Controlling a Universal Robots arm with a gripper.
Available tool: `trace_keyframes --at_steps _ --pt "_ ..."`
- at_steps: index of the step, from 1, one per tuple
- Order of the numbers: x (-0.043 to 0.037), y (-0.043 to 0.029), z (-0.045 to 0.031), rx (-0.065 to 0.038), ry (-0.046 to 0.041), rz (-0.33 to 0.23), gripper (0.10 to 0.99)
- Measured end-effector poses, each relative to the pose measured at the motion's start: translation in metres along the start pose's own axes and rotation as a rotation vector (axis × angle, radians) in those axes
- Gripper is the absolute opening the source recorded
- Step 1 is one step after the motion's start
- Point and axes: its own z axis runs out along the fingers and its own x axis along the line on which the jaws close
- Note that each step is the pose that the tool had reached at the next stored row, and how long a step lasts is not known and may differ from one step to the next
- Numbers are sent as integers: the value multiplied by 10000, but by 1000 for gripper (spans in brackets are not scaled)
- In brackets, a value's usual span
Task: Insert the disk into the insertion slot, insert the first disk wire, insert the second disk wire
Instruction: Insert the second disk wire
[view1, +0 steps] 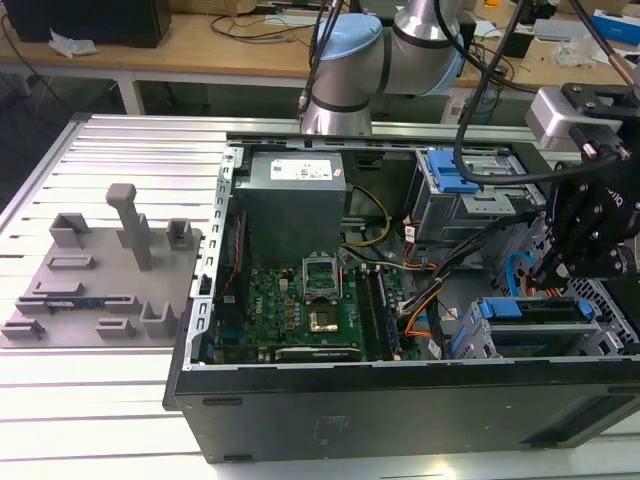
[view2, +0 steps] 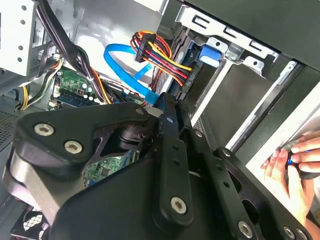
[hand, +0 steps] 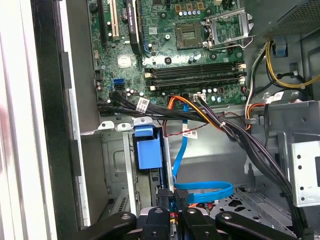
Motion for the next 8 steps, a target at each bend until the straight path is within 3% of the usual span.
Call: trace_keyframes --at_steps 8 --pt "49 -5 19 -6 3 0 161"
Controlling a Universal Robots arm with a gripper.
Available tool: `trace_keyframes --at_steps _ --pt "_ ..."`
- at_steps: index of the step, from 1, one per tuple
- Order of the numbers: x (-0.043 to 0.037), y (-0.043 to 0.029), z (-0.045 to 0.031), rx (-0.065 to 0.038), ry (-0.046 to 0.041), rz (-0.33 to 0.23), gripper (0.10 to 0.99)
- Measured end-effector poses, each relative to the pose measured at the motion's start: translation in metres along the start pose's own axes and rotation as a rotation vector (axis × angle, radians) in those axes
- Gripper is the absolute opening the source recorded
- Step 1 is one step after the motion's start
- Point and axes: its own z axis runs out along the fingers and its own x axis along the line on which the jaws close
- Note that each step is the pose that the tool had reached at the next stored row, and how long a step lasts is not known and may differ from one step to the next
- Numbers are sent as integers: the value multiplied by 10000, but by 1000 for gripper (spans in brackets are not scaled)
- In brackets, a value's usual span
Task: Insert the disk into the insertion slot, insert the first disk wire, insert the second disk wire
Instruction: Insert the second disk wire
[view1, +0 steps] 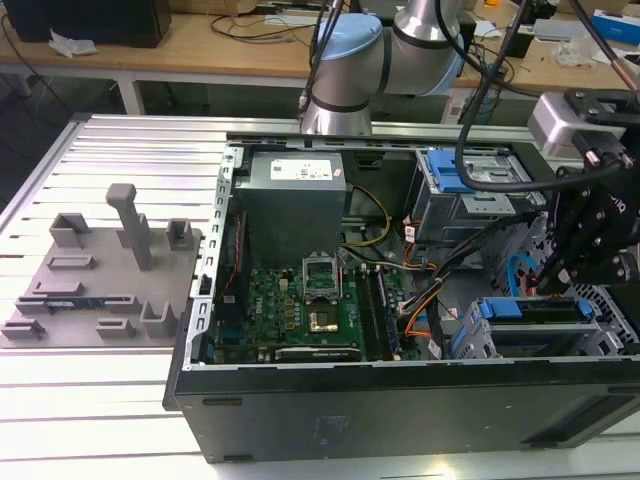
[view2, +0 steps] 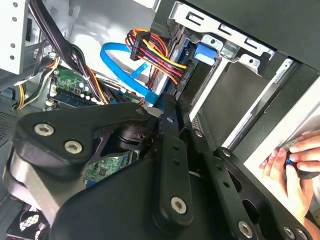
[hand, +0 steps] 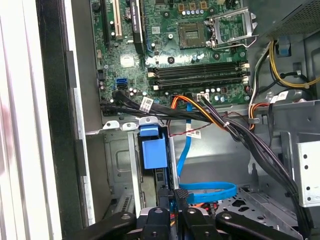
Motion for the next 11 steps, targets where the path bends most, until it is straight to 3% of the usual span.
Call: trace_keyframes --at_steps 11 --pt "11 -6 11 -31 1 0 161"
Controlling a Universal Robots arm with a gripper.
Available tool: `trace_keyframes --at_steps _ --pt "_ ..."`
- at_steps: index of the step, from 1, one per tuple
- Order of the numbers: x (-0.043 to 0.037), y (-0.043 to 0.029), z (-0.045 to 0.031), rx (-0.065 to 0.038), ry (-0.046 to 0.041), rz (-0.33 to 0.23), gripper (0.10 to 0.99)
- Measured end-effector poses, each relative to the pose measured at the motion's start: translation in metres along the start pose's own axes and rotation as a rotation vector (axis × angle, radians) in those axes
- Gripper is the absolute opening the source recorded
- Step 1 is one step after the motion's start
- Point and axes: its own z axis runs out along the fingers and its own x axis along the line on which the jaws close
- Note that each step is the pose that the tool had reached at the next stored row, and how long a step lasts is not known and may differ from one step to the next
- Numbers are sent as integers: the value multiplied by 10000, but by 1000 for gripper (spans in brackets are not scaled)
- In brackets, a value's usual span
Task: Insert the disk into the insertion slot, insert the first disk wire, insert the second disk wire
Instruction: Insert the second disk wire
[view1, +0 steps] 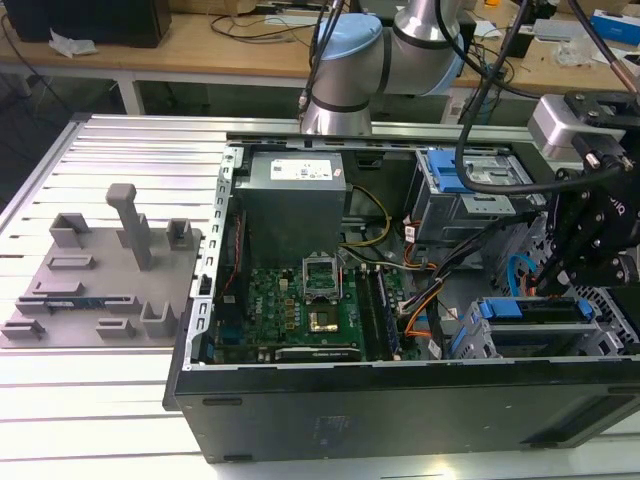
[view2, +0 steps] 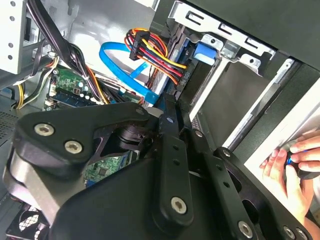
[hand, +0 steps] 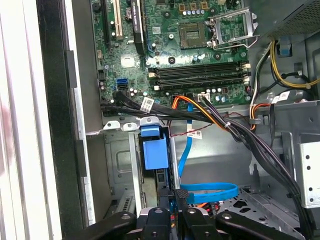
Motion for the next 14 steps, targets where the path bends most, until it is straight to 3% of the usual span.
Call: trace_keyframes --at_steps 14 --pt "4 -27 31 -14 2 0 161"
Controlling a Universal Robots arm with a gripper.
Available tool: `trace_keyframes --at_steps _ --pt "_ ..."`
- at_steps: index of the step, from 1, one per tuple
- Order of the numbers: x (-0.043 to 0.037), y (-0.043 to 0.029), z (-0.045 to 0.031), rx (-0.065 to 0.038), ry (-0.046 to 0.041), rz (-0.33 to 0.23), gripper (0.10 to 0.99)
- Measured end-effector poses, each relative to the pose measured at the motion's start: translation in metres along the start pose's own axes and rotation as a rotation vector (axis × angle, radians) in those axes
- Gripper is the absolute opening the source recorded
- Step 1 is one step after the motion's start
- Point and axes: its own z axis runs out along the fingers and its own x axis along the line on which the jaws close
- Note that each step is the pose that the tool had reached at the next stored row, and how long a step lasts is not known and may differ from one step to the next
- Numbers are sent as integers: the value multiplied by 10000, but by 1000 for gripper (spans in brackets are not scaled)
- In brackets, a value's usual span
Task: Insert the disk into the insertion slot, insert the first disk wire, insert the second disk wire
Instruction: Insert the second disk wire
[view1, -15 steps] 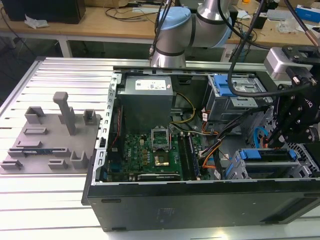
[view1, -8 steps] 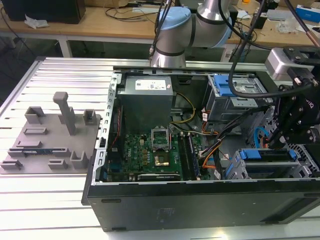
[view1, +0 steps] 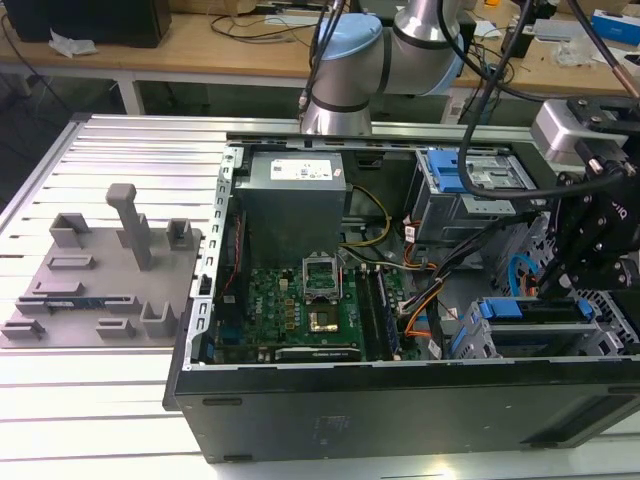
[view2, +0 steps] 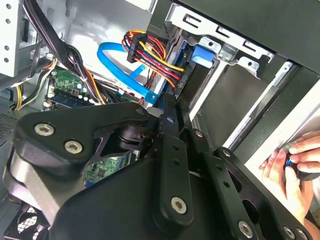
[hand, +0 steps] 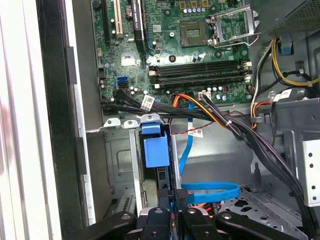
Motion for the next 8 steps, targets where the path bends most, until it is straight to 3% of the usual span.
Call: trace_keyframes --at_steps 8 --pt "0 -8 27 -7 1 -1 161"
